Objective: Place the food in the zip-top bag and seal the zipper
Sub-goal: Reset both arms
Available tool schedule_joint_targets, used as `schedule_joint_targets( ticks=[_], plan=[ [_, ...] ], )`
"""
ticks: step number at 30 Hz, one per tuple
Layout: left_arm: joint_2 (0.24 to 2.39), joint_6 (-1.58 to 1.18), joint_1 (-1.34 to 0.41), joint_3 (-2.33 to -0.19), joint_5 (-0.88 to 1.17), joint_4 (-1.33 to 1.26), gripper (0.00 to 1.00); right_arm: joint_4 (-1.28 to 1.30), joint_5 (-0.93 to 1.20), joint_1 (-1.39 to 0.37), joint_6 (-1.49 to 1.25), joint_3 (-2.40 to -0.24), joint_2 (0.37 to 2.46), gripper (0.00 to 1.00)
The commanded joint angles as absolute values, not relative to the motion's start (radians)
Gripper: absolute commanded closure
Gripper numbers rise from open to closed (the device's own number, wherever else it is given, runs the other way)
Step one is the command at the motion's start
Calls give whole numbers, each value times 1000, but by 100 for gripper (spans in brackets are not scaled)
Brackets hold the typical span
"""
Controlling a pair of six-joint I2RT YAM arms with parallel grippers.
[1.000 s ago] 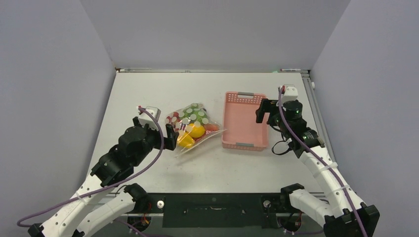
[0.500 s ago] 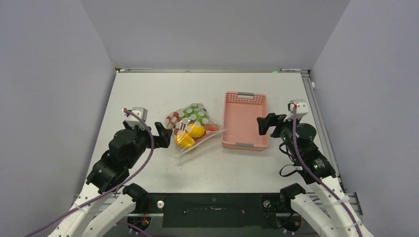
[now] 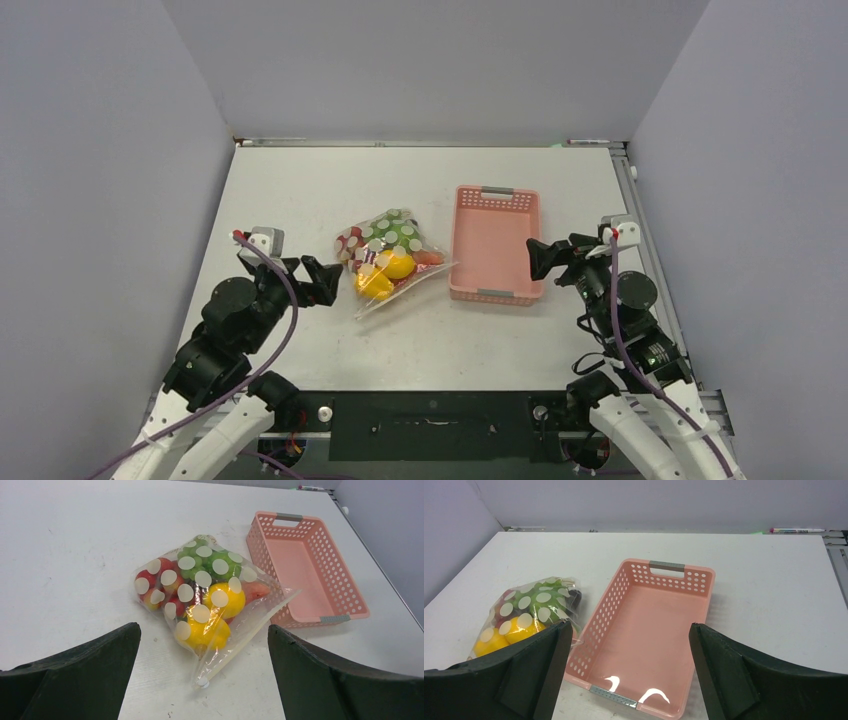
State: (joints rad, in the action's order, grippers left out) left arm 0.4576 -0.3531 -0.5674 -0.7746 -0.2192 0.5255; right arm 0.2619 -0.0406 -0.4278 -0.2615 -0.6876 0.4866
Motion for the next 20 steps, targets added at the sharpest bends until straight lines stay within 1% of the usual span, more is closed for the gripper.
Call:
schedule_joint_targets(
  ticks=[1, 7, 20],
  plan=[
    [429, -331, -561, -770, -203, 469, 4, 226, -73, -446, -234, -684, 458, 10],
    [430, -330, -536, -769, -159, 454, 4, 227, -65, -449, -230, -679, 452, 10],
    [425, -344, -422, -755, -2, 401, 4, 238, -66, -449, -233, -686, 477, 10]
  ],
)
